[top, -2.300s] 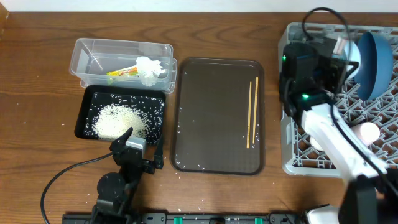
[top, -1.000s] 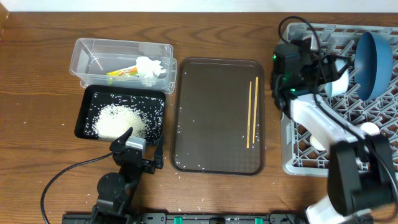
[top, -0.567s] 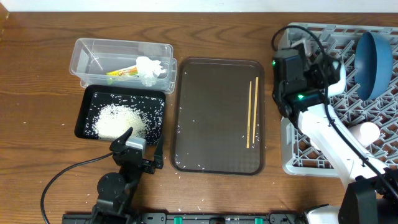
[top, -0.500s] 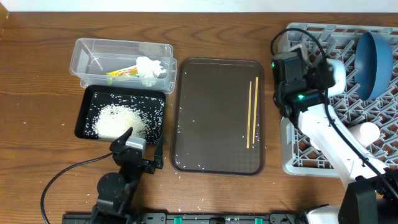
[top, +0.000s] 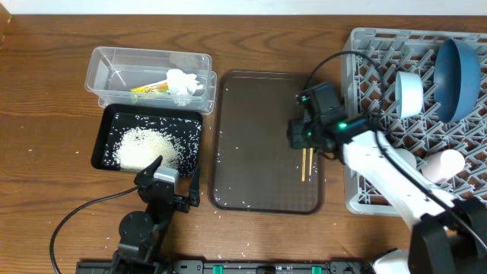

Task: Sort waste into correct bins and load items into the dishwasher rack
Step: 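Move the right gripper down onto the wooden chopsticks on the brown tray, then close the right gripper on the chopsticks and lift them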

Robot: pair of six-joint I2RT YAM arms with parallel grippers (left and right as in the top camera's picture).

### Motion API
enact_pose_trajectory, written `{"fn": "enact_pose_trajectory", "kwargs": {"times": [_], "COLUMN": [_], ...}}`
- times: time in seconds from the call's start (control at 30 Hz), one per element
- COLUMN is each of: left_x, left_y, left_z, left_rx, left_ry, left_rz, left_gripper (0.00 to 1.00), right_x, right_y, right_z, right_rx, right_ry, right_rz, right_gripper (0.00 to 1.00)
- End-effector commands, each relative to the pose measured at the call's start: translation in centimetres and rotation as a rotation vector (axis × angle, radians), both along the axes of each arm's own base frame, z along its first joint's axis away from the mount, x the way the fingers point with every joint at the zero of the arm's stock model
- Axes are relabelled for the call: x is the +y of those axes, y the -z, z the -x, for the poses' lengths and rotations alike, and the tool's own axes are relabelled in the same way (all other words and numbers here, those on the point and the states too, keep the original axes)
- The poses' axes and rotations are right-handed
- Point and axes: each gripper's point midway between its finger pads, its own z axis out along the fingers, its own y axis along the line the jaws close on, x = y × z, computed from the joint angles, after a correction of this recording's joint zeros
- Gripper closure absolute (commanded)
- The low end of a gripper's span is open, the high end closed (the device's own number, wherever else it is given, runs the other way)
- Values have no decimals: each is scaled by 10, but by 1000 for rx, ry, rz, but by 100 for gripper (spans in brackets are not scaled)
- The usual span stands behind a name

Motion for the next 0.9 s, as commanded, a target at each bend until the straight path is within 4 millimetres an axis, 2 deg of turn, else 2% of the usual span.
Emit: {"fn": "enact_pose_trajectory", "kwargs": {"times": [0.0,0.13,0.23,0.3,0.43,0.5,0.53,0.57,0.63,0.73,0.87], "left_x": [3,3,3,3,3,3,3,3,3,3,3], "left_y": [12,12,12,12,12,12,12,12,12,12,12], "left_z": [-1,-1,-1,-1,-1,-1,-1,-1,-1,-1,-1], "left_rx": [26,26,26,26,26,26,26,26,26,26,26], "left_ry": [-17,-17,-17,-17,-17,-17,-17,-17,-17,-17,-17], "left_rz": [-3,-4,-3,-3,-3,-3,-3,-3,-3,-3,-3], "left_gripper": [9,9,9,10,10,9,10,10,9,10,9], "right_x": [-7,-24,-25,-25,-15,-13,-13,-13,-12,-13,-30], "right_y": [28,55,72,79,86,86,84,82,72,40,-27], "right_z": [0,-8,-12,-10,-3,-2,-3,-3,-8,-22,-41], "right_rx": [58,53,70,88,136,136,134,129,103,29,-134], "right_ry": [181,255,261,258,230,226,226,226,230,253,269], "right_rz": [66,175,186,189,152,148,146,143,124,82,13], "right_gripper": [49,49,49,54,72,90,96,99,99,99,99]}}
